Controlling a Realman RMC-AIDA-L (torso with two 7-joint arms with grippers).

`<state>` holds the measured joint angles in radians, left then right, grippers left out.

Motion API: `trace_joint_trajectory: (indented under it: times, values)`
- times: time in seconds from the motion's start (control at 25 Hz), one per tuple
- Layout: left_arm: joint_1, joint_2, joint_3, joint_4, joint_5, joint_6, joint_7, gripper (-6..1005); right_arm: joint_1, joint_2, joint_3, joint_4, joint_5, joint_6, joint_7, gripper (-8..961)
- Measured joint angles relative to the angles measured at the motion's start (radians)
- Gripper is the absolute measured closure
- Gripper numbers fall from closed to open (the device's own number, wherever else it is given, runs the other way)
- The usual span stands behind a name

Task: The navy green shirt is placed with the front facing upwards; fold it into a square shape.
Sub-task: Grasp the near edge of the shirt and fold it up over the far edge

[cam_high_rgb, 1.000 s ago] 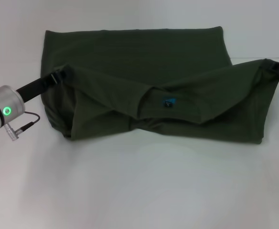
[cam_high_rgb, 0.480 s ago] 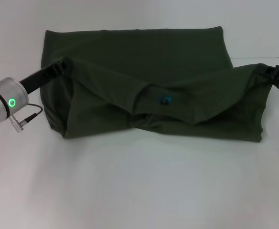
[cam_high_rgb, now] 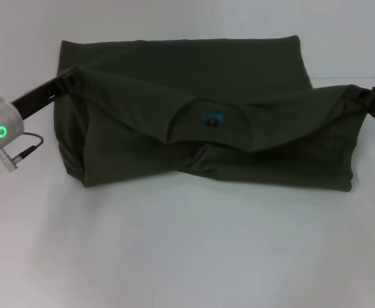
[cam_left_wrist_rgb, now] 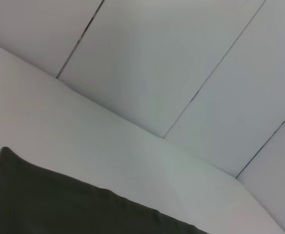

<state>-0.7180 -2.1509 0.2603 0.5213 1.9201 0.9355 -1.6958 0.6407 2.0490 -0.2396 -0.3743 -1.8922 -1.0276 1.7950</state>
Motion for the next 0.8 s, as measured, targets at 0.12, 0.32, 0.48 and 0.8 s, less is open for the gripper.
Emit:
trace_joint_trajectory:
  times: [0.12,0.32,0.48,0.8]
  values:
    - [0.012,0.005,0.0,0.001,-0.004,0.003,-0.001,971,-0.006,0.0,0.001,0.0,0.023,0.0,0.001,932]
    - [0.019,0.01,-0.005,0.015,-0.004,0.005,-0.006,972,-0.007,0.0,0.0,0.0,0.052,0.0,0.004,931]
    - [0.019,0.011,0.0,0.037,-0.004,0.006,-0.015,972,-0.001,0.0,-0.001,0.0,0.061,0.0,0.006,931]
    - [0.015,0.012,0.001,0.054,-0.004,0.003,-0.015,972,0.017,0.009,-0.005,0.002,0.061,0.029,0.003,932]
